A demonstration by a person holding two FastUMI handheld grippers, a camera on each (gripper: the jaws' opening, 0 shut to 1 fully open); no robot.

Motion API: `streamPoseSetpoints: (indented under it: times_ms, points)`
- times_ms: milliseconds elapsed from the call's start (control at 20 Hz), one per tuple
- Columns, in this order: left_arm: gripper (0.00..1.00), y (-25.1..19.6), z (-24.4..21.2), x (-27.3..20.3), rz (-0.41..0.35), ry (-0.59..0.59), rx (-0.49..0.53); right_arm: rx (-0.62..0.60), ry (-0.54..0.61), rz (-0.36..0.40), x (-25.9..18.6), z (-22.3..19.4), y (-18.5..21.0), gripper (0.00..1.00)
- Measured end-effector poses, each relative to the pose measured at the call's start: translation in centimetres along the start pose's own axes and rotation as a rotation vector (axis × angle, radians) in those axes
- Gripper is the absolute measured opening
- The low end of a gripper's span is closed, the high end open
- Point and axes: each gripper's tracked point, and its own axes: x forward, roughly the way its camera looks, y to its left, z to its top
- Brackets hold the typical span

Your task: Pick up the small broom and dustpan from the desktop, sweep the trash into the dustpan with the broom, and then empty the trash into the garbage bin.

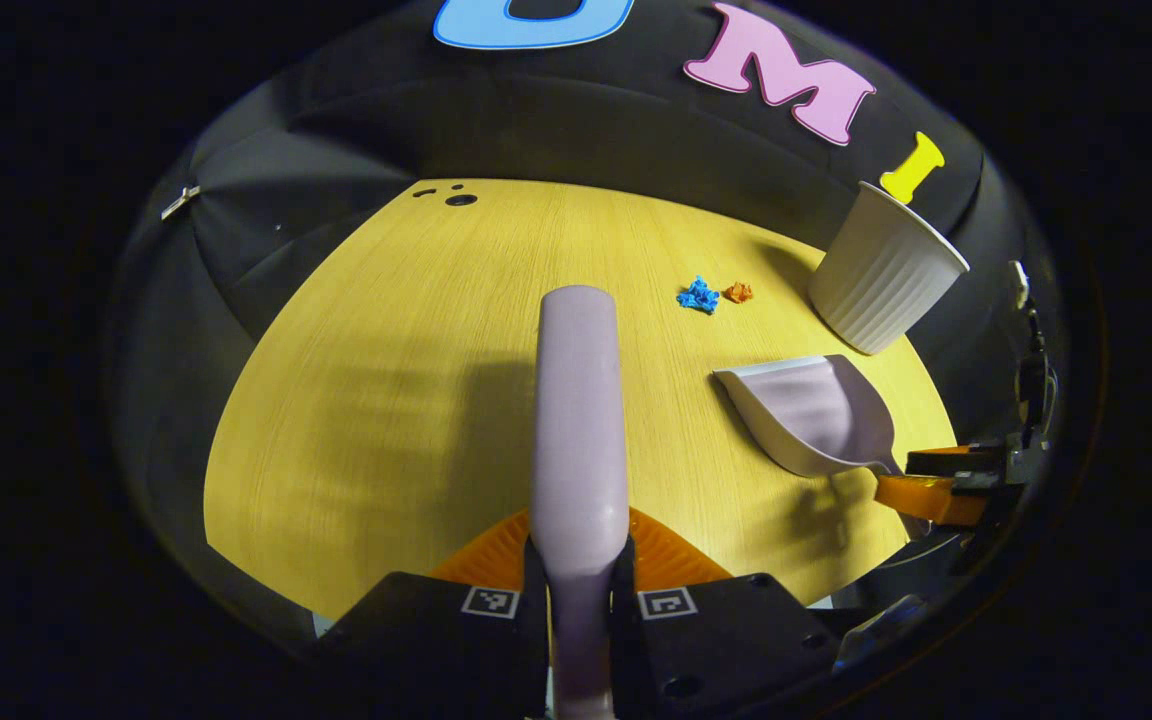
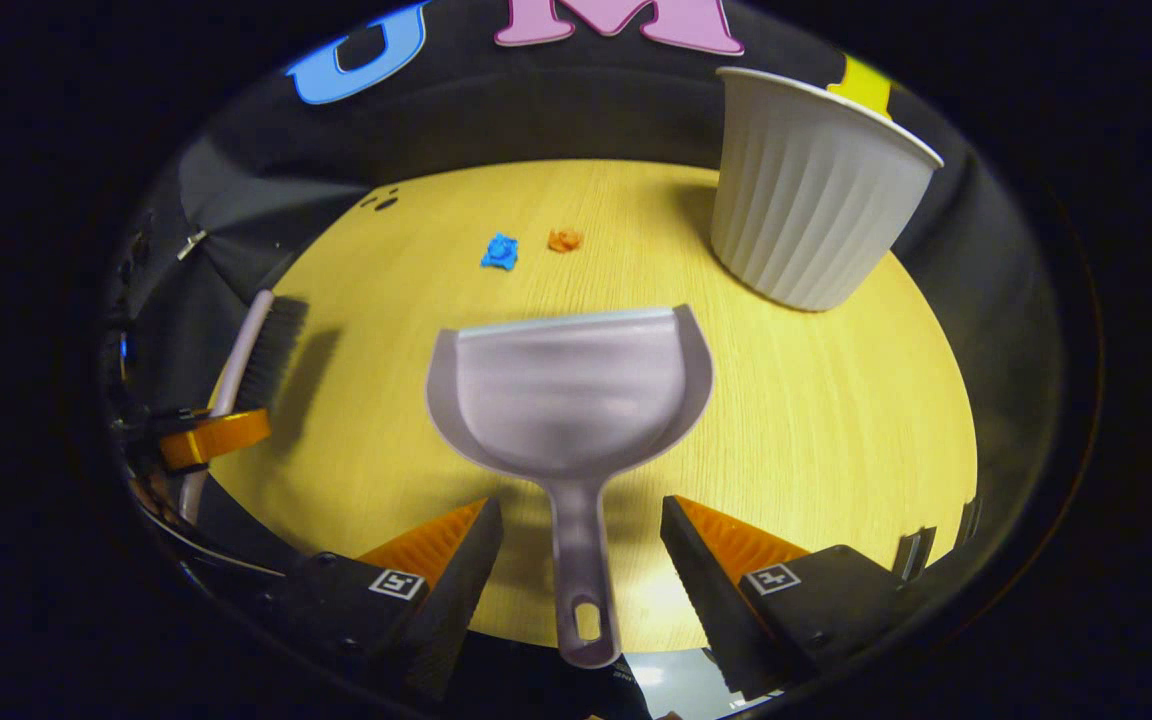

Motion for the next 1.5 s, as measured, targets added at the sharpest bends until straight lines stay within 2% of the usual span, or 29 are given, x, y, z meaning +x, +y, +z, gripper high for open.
streamPoseSetpoints:
  times_ms: [250, 400, 550, 600, 750, 800, 850, 900, 1100, 1300, 1350, 1400, 1450, 1500]
  points:
    - [0.29, 1.1, -1.4, -1.0, 0.044, 0.029, -0.033, -0.042, 0.047, -0.056, 3.2, -0.8, -0.9, 0.99]
    - [0.29, 1.5, -2.1, -1.3, 0.072, 0.059, -0.039, -0.041, 0.099, -0.047, 4.4, -1.7, -0.5, 0.99]
    - [0.29, 1.0, -1.6, -1.5, 0.076, 0.048, -0.093, -0.023, 0.103, -0.035, 5.2, -1.4, 0.1, 0.82]
    - [0.27, 0.9, -1.5, -1.5, 0.083, 0.049, -0.095, -0.030, 0.103, -0.038, 5.0, -1.0, -0.1, 0.80]
    - [0.29, 0.2, -1.6, -1.3, 0.086, 0.057, -0.082, -0.022, 0.109, -0.036, 5.4, -0.5, -0.5, 0.60]
    - [0.29, 0.0, -1.5, -1.3, 0.088, 0.060, -0.079, -0.015, 0.106, -0.039, 5.3, -0.3, -0.7, 0.57]
    - [0.29, -0.3, -1.5, -1.2, 0.090, 0.062, -0.076, -0.006, 0.103, -0.035, 5.3, -0.2, -0.8, 0.46]
    - [0.29, -0.5, -1.4, -1.0, 0.090, 0.066, -0.073, -0.007, 0.104, -0.025, 5.4, -0.3, -0.6, 0.41]
    - [0.30, -1.6, -0.8, -0.2, 0.084, 0.092, -0.020, -0.053, 0.095, 0.036, 5.2, -0.4, -0.6, 0.38]
    - [0.29, -1.9, 1.9, 1.5, 0.078, 0.089, 0.044, -0.099, 0.076, 0.090, 5.1, -0.3, -0.6, 0.36]
    - [0.29, -2.0, 2.5, 1.9, 0.075, 0.092, 0.061, -0.116, 0.070, 0.100, 5.1, -0.2, -0.8, 0.36]
    - [0.29, -2.1, 3.3, 2.4, 0.071, 0.093, 0.079, -0.134, 0.065, 0.103, 5.0, -0.3, -1.1, 0.41]
    - [0.29, -2.3, 4.1, 2.9, 0.063, 0.093, 0.100, -0.148, 0.065, 0.101, 5.0, -0.3, -1.5, 0.36]
    - [0.29, -2.3, 5.0, 3.5, 0.062, 0.091, 0.127, -0.154, 0.060, 0.098, 4.9, -0.4, -2.0, 0.41]
